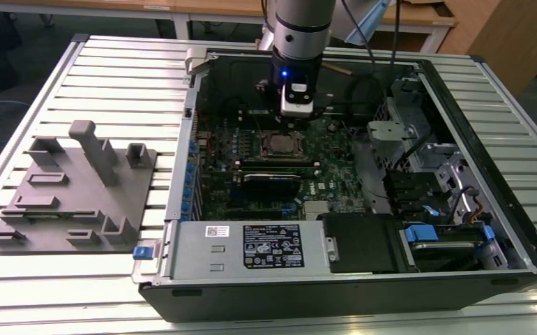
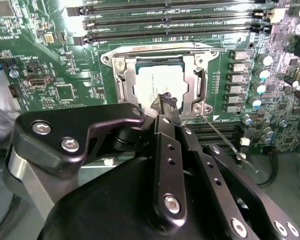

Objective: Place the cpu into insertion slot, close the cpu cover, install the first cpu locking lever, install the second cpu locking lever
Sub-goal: 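Close the cpu cover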

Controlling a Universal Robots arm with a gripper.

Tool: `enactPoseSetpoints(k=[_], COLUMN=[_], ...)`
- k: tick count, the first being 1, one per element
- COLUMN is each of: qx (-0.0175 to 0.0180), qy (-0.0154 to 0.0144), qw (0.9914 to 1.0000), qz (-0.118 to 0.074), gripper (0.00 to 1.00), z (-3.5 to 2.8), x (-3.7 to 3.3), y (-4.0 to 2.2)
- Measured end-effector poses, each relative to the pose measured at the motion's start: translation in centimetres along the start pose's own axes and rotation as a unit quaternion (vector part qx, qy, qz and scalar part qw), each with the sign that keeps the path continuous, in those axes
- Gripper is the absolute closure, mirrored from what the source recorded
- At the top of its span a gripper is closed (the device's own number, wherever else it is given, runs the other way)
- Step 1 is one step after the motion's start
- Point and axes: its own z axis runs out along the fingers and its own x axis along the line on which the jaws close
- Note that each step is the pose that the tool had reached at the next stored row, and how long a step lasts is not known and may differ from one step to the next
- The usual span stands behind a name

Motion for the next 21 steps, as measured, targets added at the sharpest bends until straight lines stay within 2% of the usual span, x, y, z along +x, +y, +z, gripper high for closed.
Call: enactPoseSetpoints(k=[3, 11, 16, 21], qx=[0.0000, 0.0000, 0.0000, 0.0000], qy=[0.0002, 0.0002, 0.0004, 0.0004], qw=[0.99992, 0.99990, 0.99966, 0.99965], qz=[-0.013, -0.014, -0.026, -0.027], gripper=[0.90, 0.90, 0.90, 0.90], z=[0.00, 0.00, 0.00, 0.01], x=[0.00, 0.00, 0.00, 0.00], y=[0.00, 0.00, 0.00, 0.00])
